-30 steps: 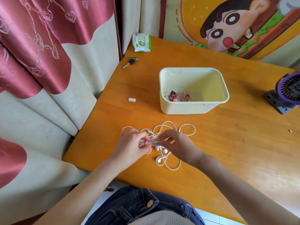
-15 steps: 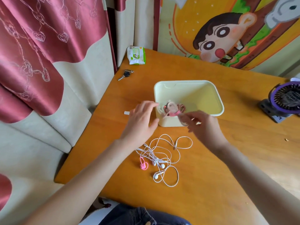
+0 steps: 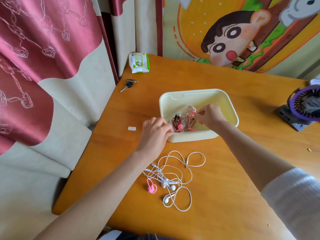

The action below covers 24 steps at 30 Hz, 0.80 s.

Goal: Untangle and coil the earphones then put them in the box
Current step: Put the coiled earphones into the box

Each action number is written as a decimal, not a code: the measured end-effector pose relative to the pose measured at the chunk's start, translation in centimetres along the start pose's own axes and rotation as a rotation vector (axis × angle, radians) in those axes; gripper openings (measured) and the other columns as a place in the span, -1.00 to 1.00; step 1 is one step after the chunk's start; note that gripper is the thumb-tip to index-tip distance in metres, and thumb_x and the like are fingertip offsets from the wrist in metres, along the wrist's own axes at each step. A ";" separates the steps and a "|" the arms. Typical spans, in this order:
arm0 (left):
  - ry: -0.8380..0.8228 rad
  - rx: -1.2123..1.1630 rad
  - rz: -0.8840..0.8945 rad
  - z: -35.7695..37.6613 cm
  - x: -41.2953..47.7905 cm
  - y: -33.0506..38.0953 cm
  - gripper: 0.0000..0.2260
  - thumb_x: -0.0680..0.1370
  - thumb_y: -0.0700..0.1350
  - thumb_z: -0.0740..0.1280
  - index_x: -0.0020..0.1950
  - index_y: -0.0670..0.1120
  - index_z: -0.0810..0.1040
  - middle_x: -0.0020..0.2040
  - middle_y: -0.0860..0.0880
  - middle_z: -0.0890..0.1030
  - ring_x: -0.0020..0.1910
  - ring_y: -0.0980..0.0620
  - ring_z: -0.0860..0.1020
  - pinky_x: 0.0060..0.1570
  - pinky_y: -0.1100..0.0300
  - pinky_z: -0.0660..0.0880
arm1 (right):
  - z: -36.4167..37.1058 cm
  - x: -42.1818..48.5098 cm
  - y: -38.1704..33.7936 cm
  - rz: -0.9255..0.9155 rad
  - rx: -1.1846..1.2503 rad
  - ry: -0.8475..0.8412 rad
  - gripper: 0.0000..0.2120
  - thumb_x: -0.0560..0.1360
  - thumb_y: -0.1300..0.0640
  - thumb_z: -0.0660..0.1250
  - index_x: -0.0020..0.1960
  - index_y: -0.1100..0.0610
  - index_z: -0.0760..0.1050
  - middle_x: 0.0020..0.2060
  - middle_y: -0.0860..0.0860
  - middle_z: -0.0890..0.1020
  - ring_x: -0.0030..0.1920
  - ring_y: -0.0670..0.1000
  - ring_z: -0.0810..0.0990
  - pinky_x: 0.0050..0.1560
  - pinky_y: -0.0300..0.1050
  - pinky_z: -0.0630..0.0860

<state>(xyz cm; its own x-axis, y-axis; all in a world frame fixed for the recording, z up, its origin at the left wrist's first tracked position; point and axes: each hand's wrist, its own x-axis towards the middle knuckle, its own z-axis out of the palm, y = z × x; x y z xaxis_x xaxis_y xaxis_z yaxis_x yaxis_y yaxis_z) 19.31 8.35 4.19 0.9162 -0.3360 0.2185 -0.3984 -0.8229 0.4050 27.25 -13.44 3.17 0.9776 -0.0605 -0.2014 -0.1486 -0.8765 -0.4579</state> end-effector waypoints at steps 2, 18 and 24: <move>0.019 -0.014 0.009 0.2 -0.1 -0.1 -0.95 0.48 -0.15 0.41 -0.08 -0.07 0.62 -0.09 0.00 0.53 -0.06 -0.02 0.44 -0.01 0.08 0.30 | 0.7 0.2 -0.2 0.004 -0.051 -0.089 -0.77 0.49 0.15 0.33 -0.16 0.32 0.63 -0.24 0.27 0.66 -0.33 0.19 0.58 -0.26 -0.01 0.57; -0.002 -0.110 -0.168 1.7 -6.9 -1.1 -0.81 0.48 -0.33 0.31 0.06 -0.16 0.48 -0.02 -0.07 0.52 -0.06 -0.02 0.52 -0.07 0.19 0.45 | 6.0 -13.6 -2.1 -0.539 0.164 -0.022 -0.84 0.55 0.11 0.19 0.03 0.13 0.51 -0.13 -0.08 0.55 -0.31 -0.15 0.44 -0.25 -0.16 0.48; -0.312 -0.068 -0.371 4.1 -13.2 -1.4 -0.73 0.51 0.03 0.33 0.05 -0.10 0.37 -0.04 -0.01 0.49 -0.05 0.00 0.49 -0.09 0.24 0.38 | 11.7 -18.1 -1.2 -0.436 -0.157 -0.468 -0.58 0.53 -0.09 0.25 0.32 0.06 0.31 0.20 -0.01 0.40 0.17 0.02 0.45 0.03 -0.09 0.46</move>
<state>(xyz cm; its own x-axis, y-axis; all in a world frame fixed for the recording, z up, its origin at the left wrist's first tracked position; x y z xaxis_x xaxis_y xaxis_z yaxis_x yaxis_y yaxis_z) 7.97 12.08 -2.85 0.9621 -0.1553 -0.2240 -0.0347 -0.8849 0.4644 8.01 -5.68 -2.78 0.7701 0.4987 -0.3978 0.3040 -0.8351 -0.4584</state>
